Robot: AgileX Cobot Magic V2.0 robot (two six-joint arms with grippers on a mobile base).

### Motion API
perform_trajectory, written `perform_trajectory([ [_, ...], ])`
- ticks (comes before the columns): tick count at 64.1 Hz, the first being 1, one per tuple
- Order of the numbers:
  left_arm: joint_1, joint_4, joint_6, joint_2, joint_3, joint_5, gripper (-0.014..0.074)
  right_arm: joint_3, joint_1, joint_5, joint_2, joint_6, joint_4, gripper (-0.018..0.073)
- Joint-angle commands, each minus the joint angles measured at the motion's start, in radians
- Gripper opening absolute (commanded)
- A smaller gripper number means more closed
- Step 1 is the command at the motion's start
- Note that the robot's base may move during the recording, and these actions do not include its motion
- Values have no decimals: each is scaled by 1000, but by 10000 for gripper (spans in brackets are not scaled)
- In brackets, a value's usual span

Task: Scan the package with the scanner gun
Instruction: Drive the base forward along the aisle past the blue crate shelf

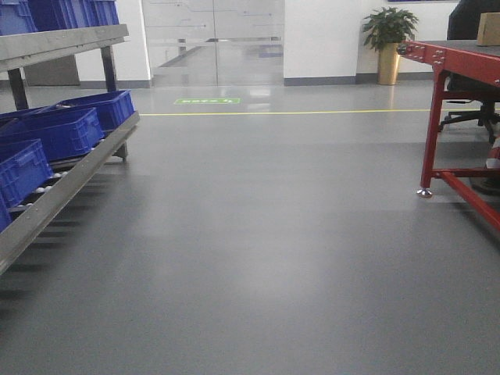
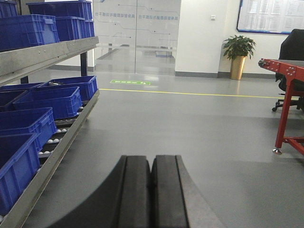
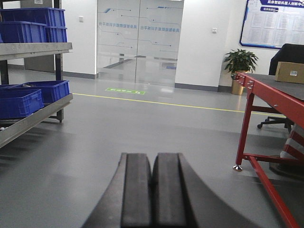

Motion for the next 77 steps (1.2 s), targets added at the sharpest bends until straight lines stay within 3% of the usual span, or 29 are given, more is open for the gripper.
perform_trajectory([
  [1,-5,0,-4,-4,-2,-17,-111,1,1,-18,-3,-2,-5,-169],
  [77,-5,0,-4,-4,-2,-17,-111,1,1,-18,-3,-2,-5,-169],
])
